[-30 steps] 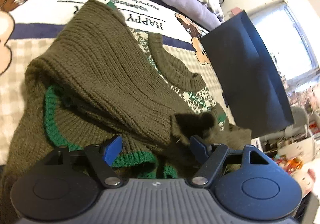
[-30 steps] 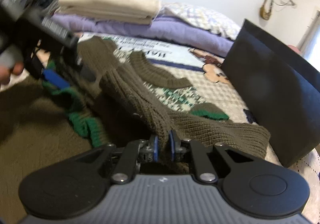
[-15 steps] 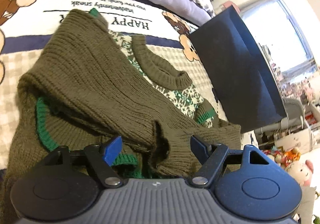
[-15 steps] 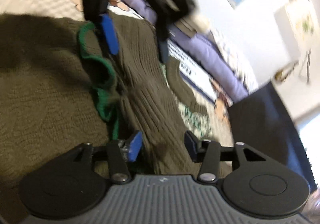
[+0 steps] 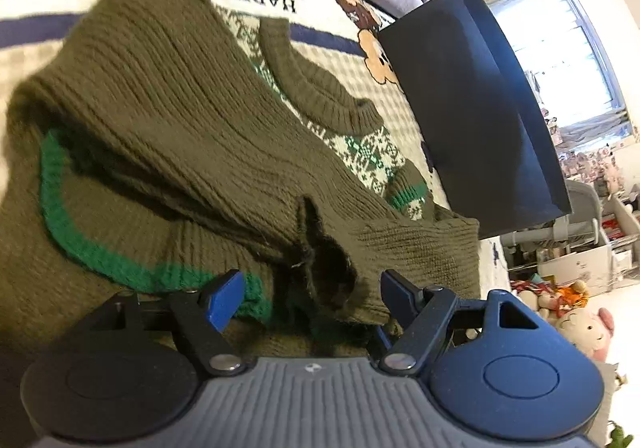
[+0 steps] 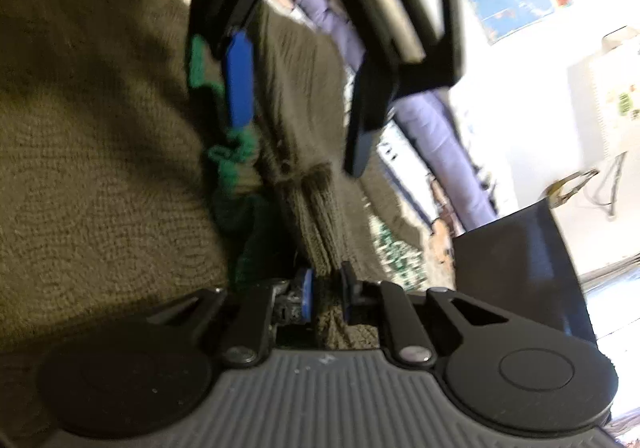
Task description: Fold clothes
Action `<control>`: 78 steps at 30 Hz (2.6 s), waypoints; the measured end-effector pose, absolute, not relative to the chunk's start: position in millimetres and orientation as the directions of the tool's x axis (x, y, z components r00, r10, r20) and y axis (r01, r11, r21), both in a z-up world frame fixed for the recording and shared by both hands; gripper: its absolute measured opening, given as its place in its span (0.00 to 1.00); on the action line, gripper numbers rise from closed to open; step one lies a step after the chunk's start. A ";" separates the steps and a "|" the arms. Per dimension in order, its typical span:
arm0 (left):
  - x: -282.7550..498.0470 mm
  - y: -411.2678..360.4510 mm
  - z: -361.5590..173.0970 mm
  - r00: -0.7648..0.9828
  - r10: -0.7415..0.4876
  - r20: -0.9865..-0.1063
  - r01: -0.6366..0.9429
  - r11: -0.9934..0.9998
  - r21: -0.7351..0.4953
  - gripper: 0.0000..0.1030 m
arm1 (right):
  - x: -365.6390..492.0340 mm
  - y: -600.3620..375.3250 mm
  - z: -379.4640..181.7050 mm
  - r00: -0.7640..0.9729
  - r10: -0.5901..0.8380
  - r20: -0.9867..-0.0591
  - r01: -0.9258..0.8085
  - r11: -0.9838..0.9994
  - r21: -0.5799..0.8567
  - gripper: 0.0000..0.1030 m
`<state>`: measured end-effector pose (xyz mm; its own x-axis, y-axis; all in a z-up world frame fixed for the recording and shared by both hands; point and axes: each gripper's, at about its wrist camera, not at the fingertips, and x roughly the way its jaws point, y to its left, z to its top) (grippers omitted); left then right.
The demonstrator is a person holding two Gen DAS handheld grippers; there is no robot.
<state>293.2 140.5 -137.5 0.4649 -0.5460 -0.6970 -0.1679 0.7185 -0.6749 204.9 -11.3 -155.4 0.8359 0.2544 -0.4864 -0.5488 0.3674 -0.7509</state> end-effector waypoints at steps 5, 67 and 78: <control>292.3 132.8 -144.1 0.464 -0.600 -0.652 -0.191 0.651 -0.735 0.72 | 197.5 -15.9 -149.5 0.837 0.275 -0.473 -0.546 0.367 -0.753 0.13; 294.8 241.0 -116.5 0.760 -0.166 -0.628 -0.071 0.940 -0.335 0.21 | 262.3 -35.4 -190.9 0.910 -0.079 -0.406 -0.333 0.443 -0.832 0.19; 288.7 256.1 -103.9 0.745 -0.109 -0.658 -0.116 0.951 -0.288 0.58 | 242.7 -56.5 -166.7 0.841 -0.057 -0.537 -0.448 0.483 -0.753 0.54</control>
<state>288.7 256.1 -103.9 0.7448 -0.1086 -0.6584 -0.1157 0.9507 -0.2878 242.7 -56.5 -166.7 0.8414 -0.0567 -0.5374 -0.4481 0.4825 -0.7526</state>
